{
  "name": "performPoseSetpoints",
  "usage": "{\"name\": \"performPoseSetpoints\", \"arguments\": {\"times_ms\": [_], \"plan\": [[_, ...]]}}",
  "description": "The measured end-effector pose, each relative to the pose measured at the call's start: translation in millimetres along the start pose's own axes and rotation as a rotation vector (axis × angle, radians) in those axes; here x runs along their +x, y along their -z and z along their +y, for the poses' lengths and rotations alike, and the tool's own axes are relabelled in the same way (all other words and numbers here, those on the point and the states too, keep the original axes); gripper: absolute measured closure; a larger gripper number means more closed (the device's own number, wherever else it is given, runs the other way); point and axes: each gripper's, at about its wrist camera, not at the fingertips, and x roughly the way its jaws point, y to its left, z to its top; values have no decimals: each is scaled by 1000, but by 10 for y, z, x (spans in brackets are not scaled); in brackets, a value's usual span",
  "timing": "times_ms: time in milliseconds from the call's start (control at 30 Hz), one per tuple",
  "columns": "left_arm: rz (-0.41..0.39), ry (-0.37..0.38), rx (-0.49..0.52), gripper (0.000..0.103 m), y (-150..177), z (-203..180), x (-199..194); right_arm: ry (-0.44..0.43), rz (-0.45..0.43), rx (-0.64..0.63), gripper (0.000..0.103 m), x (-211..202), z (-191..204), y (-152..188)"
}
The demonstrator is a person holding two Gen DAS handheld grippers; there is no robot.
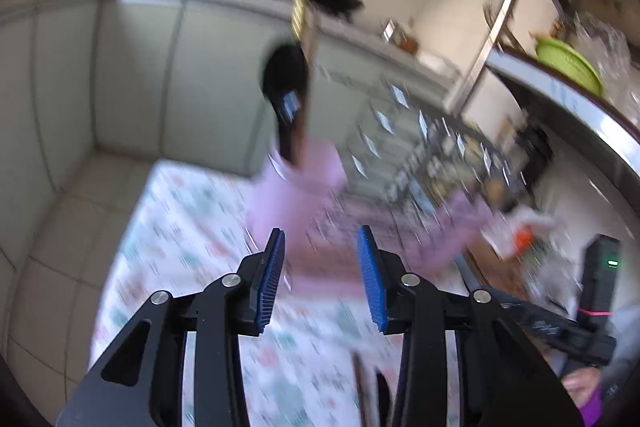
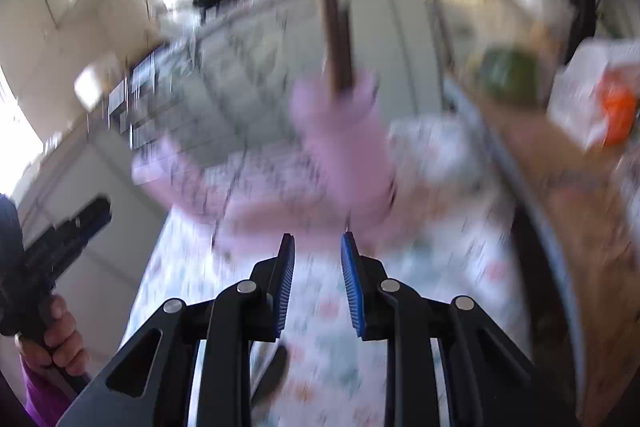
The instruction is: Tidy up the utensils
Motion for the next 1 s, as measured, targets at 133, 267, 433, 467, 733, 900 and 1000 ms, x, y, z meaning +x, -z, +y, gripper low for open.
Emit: {"name": "performPoseSetpoints", "arguments": {"times_ms": [133,267,433,467,733,900,1000], "plan": [[199,50,-1,66,227,-125,215,-69,156,54,81,185,10,265],[402,42,5,81,424,-244,543,-141,280,145,83,345,-48,467],[551,22,41,82,648,-373,854,-181,353,197,83,432,-76,581],[568,7,48,82,679,-396,914,-178,361,202,83,445,-71,587],[661,-80,101,83,905,-459,1289,-180,402,274,80,573,-162,603],[614,-43,57,97,876,-363,1212,-167,441,290,79,711,-141,585],[561,-20,33,97,770,-256,1041,-150,468,278,79,823,-72,612]]}}
